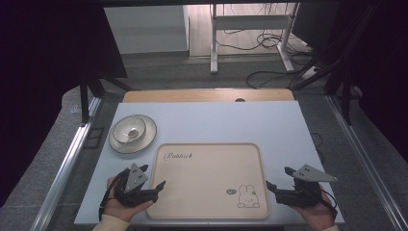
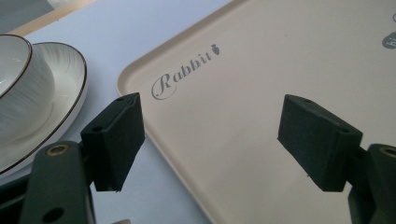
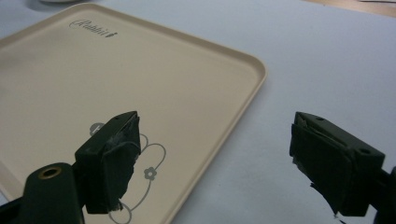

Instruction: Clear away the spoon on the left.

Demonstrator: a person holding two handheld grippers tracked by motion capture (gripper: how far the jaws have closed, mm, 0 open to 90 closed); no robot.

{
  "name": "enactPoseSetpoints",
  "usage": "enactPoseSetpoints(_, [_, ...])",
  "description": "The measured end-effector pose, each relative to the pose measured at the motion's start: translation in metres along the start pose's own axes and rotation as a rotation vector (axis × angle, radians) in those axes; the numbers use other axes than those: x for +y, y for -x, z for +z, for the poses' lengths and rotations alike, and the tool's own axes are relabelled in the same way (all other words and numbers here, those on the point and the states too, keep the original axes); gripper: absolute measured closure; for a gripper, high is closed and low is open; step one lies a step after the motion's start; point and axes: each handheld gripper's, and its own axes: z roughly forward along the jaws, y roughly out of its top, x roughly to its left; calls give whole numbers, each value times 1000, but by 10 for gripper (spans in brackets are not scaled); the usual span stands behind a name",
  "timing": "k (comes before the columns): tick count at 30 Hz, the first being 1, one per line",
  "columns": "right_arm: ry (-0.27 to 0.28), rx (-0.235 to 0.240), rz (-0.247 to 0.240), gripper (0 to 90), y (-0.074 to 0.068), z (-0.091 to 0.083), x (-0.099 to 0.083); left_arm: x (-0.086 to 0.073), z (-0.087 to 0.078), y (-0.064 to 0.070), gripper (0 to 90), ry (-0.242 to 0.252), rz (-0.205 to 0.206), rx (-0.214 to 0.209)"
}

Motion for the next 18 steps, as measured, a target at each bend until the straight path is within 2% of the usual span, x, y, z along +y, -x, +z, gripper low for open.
enactPoseSetpoints(5, [-17, -5, -1, 173, 2, 2, -2, 1, 1, -2, 230, 3, 4, -12])
enactPoseSetpoints(7, [-30, -4, -3, 173, 2, 3, -2, 0, 0, -2, 226, 23, -19, -34])
enactPoseSetpoints(9, [-41, 2, -12, 172, 1, 4, -3, 0, -1, -2, 222, 31, -24, -40])
enactPoseSetpoints(14, [-39, -1, -27, 170, -2, 3, -1, 0, -3, 0, 211, 14, 11, -30])
enactPoseSetpoints(18, [-44, -7, -31, 167, -2, 4, -3, 2, -1, 0, 210, 16, 24, -30])
